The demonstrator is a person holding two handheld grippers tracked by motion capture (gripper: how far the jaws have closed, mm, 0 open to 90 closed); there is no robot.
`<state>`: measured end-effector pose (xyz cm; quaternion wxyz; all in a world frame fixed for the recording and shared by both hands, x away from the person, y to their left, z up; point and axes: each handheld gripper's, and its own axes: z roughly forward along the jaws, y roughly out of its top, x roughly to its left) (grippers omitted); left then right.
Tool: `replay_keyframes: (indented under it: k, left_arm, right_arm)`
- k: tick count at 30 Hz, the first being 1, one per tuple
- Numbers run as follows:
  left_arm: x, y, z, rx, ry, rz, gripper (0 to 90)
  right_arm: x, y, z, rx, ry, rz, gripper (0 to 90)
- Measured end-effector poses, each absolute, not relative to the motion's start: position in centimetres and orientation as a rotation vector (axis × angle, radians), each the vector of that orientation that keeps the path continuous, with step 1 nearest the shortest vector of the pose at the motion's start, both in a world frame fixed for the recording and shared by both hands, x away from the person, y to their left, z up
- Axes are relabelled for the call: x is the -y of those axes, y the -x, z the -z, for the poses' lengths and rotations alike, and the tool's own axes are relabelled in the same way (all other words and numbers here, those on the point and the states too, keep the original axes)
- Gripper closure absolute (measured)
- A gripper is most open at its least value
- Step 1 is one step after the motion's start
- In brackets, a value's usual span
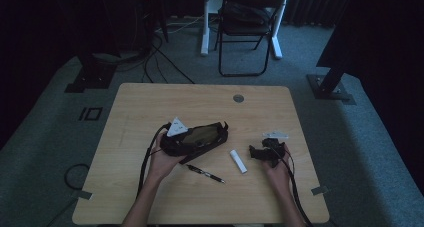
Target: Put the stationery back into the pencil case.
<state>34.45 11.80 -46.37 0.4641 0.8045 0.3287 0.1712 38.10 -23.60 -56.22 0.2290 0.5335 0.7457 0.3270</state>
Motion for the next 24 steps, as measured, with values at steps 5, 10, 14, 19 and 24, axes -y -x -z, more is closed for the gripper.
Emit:
replay_keyframes:
  k: [5,10,14,19,24]
  left_arm:
    - [-12.1,-33.6,45.6,-0.775,-1.969,-0.419,42.8]
    - [-12.1,-32.6,45.0,-0.750,-1.965,-0.429,44.2]
    - [-12.1,-32.0,44.8,-0.732,-1.969,-0.431,45.2]
    - [-11.9,-31.4,44.8,-0.706,-1.989,-0.425,46.0]
    - [-11.7,-31.2,45.2,-0.693,-1.997,-0.409,47.1]
  right_arm:
    - [23.6,-38.1,56.2,-2.053,-1.468,-0.900,11.4]
    - [23.6,-38.1,56.2,-2.053,-1.468,-0.900,11.4]
    - [23.6,-38.1,56.2,-2.053,-1.468,-0.900,11.4]
    - [23.6,-38.1,56.2,-2.053,-1.468,-0.900,11.4]
    - [23.6,-38.1,56.2,-2.052,-1.468,-0.900,11.4]
